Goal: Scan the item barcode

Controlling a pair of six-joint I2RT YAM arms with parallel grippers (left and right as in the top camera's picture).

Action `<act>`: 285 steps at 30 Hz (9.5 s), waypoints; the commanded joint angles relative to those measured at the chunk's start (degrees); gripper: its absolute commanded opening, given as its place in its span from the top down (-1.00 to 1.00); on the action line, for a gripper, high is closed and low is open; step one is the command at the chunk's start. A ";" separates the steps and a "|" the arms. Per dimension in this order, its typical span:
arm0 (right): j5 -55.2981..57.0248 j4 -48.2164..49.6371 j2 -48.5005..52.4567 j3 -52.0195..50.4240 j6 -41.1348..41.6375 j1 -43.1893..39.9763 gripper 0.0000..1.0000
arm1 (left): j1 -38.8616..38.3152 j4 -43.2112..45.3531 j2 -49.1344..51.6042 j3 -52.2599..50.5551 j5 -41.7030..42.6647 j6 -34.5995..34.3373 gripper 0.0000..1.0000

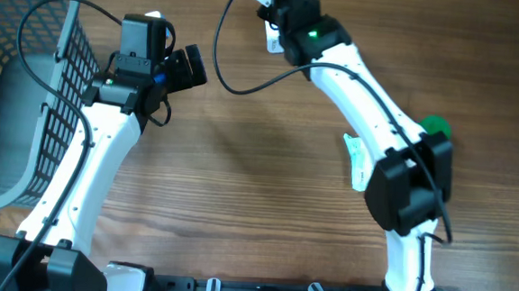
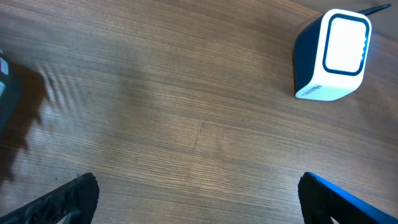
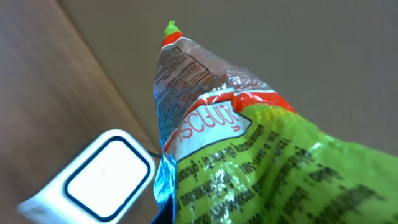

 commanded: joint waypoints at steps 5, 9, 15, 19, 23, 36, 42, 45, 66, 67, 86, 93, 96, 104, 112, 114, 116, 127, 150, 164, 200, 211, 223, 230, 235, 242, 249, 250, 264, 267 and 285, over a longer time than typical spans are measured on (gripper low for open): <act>7.63 5.01 7.54 1.38 -1.95 0.85 0.91 | 0.24 0.07 0.39 0.17 -0.57 1.29 -1.00; 7.63 5.01 7.76 1.40 0.52 0.74 0.91 | 0.24 0.07 0.37 0.17 -0.57 1.29 -1.00; 4.61 1.75 2.34 1.40 6.19 0.35 0.92 | 0.24 0.07 0.39 0.17 -0.57 1.29 -1.00; -4.59 -7.19 -5.35 1.40 16.92 -2.16 0.92 | 0.24 0.07 0.39 0.17 -0.57 1.29 -1.00; -14.60 -21.99 -13.55 1.40 30.40 -7.08 0.92 | 0.24 0.07 0.39 0.17 -0.57 1.29 -1.00; -41.57 -57.81 -16.57 -10.67 37.83 -22.12 0.92 | 0.24 0.07 0.39 0.17 -0.57 1.29 -0.99; -41.99 -47.45 -16.57 -27.87 39.52 -21.77 0.90 | 0.24 0.07 0.39 0.17 -0.57 1.29 -1.00; -42.01 -42.16 -16.57 -31.76 40.74 -21.94 0.47 | 0.24 0.07 0.39 0.17 -0.57 1.29 -1.00; -33.14 -41.62 -22.01 -19.63 45.13 -23.08 -0.99 | 0.24 0.07 0.39 0.17 -0.57 1.29 -1.00; -33.14 -41.27 -22.01 -19.63 45.16 -23.08 -1.00 | 0.24 0.07 0.39 0.17 -0.57 1.29 -1.00; -33.11 -41.07 -24.70 -19.63 45.11 -23.08 -0.99 | 0.24 0.07 0.39 0.17 -0.57 1.29 -1.00; -33.11 -41.07 -43.63 -19.63 45.09 -23.08 -0.99 | 0.24 0.07 0.37 0.17 -0.57 1.29 -1.00; -33.11 -41.09 -53.11 -19.63 45.11 -23.08 -0.99 | 0.24 0.07 0.39 0.17 -0.57 1.29 -1.00; -32.28 -41.64 -76.13 -19.76 43.06 -23.08 -0.99 | 0.24 0.07 0.39 0.17 -0.57 1.29 -1.00; -32.50 -39.04 -98.36 -32.61 35.56 -23.80 -1.00 | 0.24 0.07 0.39 0.17 -0.57 1.29 -1.00; -32.50 -35.39 -105.26 -39.87 35.71 -25.27 -0.99 | 0.24 0.07 0.39 0.17 -0.57 1.29 -1.00; -32.52 -31.06 -110.36 -46.36 36.13 -26.43 -0.99 | 0.24 0.09 0.39 0.17 -0.57 1.29 -1.00; -32.50 22.95 -124.13 -89.66 47.89 -27.47 -0.99 | 0.24 0.07 0.39 0.17 -0.57 1.29 -1.00; -23.26 11.96 -124.67 -112.59 58.49 -27.47 -0.99 | 0.24 0.07 0.39 0.17 -0.57 1.29 -1.00; -24.33 12.17 -124.61 -112.59 58.34 -27.47 -1.00 | 0.24 0.07 0.39 0.17 -0.57 1.29 -1.00; -24.33 12.17 -124.61 -112.59 58.34 -27.47 -0.99 | 4.94 -22.32 -68.94 -0.52 -2.32 0.70 -1.00; -24.33 12.17 -124.61 -112.59 58.34 -27.47 -1.00 | 8.81 -21.68 -85.81 -17.99 -2.05 -3.32 -1.00; -24.33 12.17 -124.61 -112.59 58.34 -27.47 -0.99 | 9.25 28.52 -85.72 -44.46 2.67 -9.66 -1.00; -24.33 12.17 -124.61 -112.59 58.34 -27.47 -0.99 | 9.25 53.20 -85.72 -62.62 5.09 -9.73 -1.00; -24.33 12.17 -124.61 -112.59 58.36 -27.47 -1.00 | 9.25 53.13 -85.72 -68.15 5.07 -9.70 -1.00; -24.33 12.17 -124.61 -112.59 58.34 -27.47 -0.99 | 8.70 50.53 -85.77 -71.69 5.14 -9.70 -1.00; -24.33 12.17 -124.61 -112.59 58.34 -27.47 -0.99 | 8.66 38.36 -85.77 -71.80 5.27 -9.22 -1.00; -24.33 12.17 -124.61 -112.59 58.34 -27.47 -0.99 | 8.66 36.09 -85.77 -71.80 5.27 -9.22 -1.00; -24.33 12.17 -124.61 -112.59 58.36 -27.47 -0.99 | 8.66 31.26 -85.59 -71.80 5.27 -9.25 -1.00; -24.33 12.17 -124.61 -112.59 58.34 -27.47 -0.99 | 8.66 31.26 -85.59 -71.80 5.27 -9.25 -1.00; -24.33 12.17 -124.61 -112.59 58.36 -27.47 -1.00 | 8.66 31.26 -85.59 -71.80 5.27 -9.27 -1.00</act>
